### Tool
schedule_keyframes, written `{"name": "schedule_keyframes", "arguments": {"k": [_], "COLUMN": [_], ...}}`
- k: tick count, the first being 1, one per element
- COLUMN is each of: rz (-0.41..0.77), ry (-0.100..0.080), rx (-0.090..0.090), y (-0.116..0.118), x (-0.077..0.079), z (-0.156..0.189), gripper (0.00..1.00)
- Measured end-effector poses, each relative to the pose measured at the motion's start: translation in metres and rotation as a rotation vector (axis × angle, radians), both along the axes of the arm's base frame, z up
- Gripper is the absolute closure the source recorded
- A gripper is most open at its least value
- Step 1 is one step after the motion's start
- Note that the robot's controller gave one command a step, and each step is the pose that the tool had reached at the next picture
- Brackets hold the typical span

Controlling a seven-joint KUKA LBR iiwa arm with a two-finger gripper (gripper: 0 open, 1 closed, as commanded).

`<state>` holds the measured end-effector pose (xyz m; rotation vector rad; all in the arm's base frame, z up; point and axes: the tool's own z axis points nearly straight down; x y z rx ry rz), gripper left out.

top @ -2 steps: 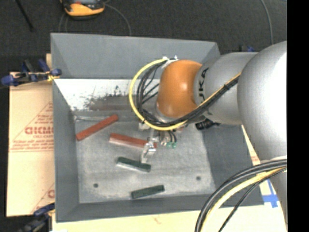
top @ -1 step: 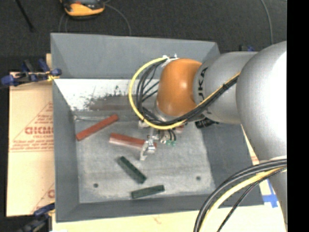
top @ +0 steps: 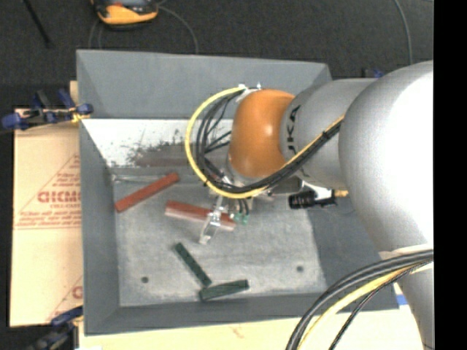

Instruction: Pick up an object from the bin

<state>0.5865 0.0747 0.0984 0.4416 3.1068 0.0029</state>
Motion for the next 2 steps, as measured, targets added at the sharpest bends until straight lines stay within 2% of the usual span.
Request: {"name": "schedule_keyframes", "arguments": {"k": [1, 2], "rz": [-0.021, -0.231], "ry": [-0.004, 0.010], "rx": [0.001, 0.006], "y": [-0.0026, 0.0045], "x": [0.0018, 0.0098], "z": [-0.0216, -0.0187], "gripper": [0.00, 1.00]}}
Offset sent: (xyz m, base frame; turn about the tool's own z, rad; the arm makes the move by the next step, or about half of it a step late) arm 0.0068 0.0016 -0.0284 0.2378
